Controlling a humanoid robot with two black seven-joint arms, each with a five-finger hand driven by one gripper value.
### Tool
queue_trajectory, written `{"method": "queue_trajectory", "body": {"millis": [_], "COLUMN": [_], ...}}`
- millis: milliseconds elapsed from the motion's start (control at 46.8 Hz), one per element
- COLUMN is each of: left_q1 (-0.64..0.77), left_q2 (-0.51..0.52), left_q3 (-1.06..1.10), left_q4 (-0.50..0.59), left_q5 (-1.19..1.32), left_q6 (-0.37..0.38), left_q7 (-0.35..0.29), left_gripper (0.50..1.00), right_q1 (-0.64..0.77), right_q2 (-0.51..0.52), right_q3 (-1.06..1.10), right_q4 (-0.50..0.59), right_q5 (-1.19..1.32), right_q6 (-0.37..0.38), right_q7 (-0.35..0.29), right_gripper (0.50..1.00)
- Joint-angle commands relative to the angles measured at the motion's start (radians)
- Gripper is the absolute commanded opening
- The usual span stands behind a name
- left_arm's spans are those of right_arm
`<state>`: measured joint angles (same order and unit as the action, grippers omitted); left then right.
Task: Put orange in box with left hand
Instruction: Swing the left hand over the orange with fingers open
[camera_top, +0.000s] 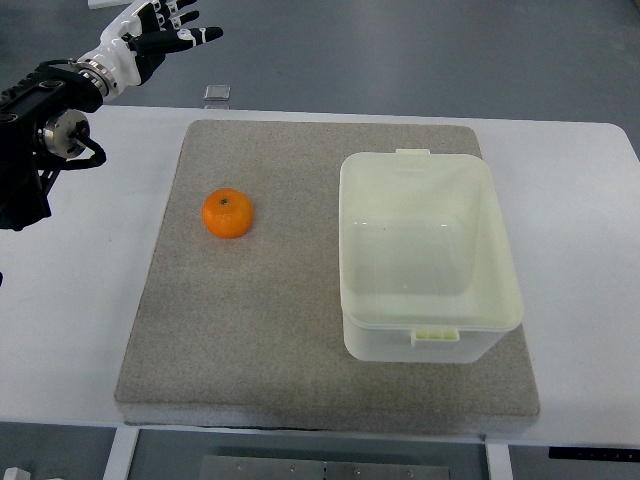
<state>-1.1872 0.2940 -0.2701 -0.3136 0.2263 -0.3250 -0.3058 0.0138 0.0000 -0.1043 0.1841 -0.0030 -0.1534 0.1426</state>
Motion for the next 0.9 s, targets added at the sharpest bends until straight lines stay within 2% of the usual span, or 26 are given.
{"method": "queue_trajectory", "body": {"millis": [0, 385, 449, 599, 684, 791, 877], "left_q1": [0.001, -0.018, -0.034, -0.069, -0.078, -0.085, -0.085], "left_q2": [0.002, 0.12, 0.169, 0.273, 0.313, 0.373, 0.408], "left_q3": [0.0, 0.0, 0.002, 0.002, 0.002, 0.002, 0.0], "left_q4": [-0.039, -0.303, -0.361, -0.487, -0.539, -0.62, -0.668], "left_q5": [0.108, 0.692, 0.732, 0.821, 0.918, 1.116, 1.255], "left_q6": [0.004, -0.012, -0.035, -0.149, -0.187, -0.187, -0.186], "left_q7": [-0.003, -0.018, -0.035, -0.058, -0.102, -0.176, -0.211], "left_gripper": [0.99, 0.986, 0.986, 0.986, 0.986, 0.986, 0.988], "right_q1": [0.0, 0.0, 0.0, 0.0, 0.0, 0.0, 0.0], "right_q2": [0.0, 0.0, 0.0, 0.0, 0.0, 0.0, 0.0], "right_q3": [0.0, 0.0, 0.0, 0.0, 0.0, 0.0, 0.0], "right_q4": [0.0, 0.0, 0.0, 0.0, 0.0, 0.0, 0.0], "right_q5": [0.0, 0.0, 0.0, 0.0, 0.0, 0.0, 0.0], "right_q6": [0.0, 0.0, 0.0, 0.0, 0.0, 0.0, 0.0], "right_q7": [0.0, 0.0, 0.0, 0.0, 0.0, 0.0, 0.0], "right_gripper": [0.932, 0.93, 0.932, 0.932, 0.932, 0.932, 0.932]}}
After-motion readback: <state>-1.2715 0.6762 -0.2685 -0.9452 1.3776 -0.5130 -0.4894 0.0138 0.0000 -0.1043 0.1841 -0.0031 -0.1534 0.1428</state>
